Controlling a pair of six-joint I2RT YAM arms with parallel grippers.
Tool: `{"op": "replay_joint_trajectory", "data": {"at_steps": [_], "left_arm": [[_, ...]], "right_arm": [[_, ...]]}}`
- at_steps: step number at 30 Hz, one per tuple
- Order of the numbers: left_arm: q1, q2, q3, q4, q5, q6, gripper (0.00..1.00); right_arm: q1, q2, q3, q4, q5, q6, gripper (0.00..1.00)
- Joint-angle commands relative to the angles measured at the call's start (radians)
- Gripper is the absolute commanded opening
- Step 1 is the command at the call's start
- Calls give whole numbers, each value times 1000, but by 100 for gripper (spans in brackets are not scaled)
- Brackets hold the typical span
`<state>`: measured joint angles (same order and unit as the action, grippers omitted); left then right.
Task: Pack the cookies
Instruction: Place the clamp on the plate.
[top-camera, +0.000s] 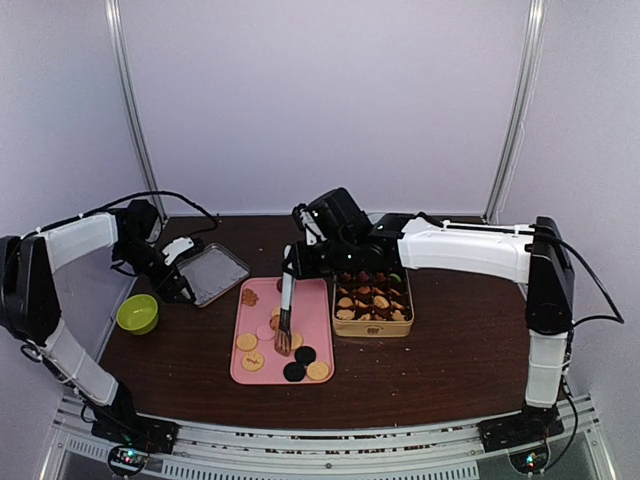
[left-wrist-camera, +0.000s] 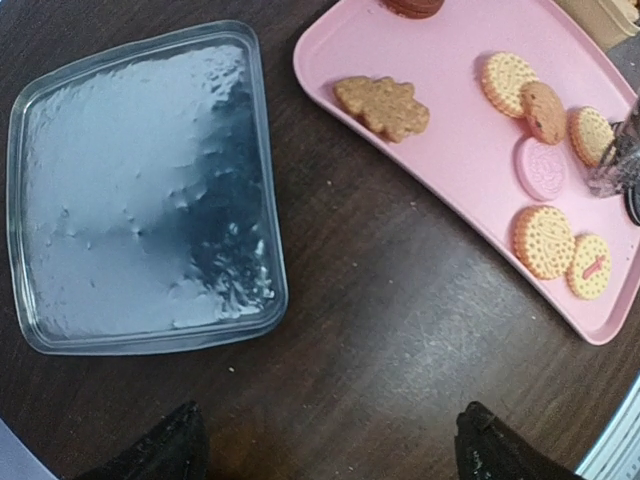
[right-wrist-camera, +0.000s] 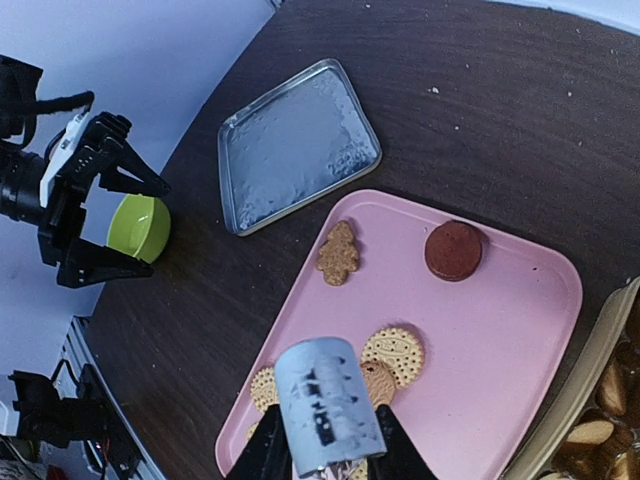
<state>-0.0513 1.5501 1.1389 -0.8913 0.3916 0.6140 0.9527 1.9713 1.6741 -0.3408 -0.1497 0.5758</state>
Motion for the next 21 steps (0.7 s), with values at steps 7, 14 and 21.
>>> {"op": "replay_joint_trajectory", "data": {"at_steps": [7,14,21], "left_arm": [[-61,218,133,159,-127,-52,79],[-98,331,185,162,-175,-49,70],[-109,392,205,138,-176,-31,61]], "right_arm": [[-21,93,83,-66,26,173,30],[-26,112,54,6,47,243,34],[-30,125,27,63,37,296,40]]}}
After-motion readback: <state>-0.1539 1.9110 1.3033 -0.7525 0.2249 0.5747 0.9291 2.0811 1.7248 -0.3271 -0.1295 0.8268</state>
